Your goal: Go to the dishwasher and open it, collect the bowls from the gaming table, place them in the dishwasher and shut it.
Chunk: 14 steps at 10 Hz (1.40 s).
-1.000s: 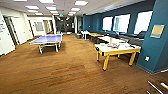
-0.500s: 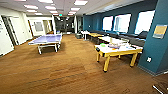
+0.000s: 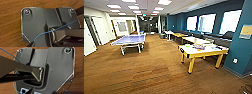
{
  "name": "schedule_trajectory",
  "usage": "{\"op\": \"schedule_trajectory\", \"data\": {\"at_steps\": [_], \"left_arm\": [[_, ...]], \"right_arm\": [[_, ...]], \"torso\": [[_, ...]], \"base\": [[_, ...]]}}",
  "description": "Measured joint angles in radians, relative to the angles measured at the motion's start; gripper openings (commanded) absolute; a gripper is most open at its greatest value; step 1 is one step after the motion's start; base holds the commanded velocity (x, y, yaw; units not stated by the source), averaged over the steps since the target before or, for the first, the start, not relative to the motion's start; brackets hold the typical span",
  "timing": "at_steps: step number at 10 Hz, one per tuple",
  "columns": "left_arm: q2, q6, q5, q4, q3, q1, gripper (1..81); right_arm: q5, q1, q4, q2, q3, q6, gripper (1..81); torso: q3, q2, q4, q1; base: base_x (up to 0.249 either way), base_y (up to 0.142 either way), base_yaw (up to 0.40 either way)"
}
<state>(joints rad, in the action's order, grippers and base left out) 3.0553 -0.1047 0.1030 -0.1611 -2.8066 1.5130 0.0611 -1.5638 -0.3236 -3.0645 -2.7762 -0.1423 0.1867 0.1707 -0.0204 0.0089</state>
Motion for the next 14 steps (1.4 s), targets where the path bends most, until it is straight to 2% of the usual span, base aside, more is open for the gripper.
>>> {"op": "schedule_trajectory", "data": {"at_steps": [3,12,14], "left_arm": [[-0.002,0.0,0.0,0.0,0.0,0.0,81.1],[0.0,0.0,0.0,0.0,0.002,0.0,81.1],[0.0,0.0,0.0,0.0,0.002,0.0,81.1]], "right_arm": [[0.0,0.001,0.0,0.0,0.0,0.0,81.1],[0.0,0.001,0.0,0.002,0.0,0.0,81.1],[0.0,0.0,0.0,0.0,0.0,0.0,81.1]], "torso": [[0.0,0.0,0.0,0.0],[0.0,0.0,0.0,0.0],[0.0,0.0,0.0,0.0]], "base": [[0.158,0.0,0.0],[0.158,0.068,0.0],[0.158,0.0,0.0]]}}
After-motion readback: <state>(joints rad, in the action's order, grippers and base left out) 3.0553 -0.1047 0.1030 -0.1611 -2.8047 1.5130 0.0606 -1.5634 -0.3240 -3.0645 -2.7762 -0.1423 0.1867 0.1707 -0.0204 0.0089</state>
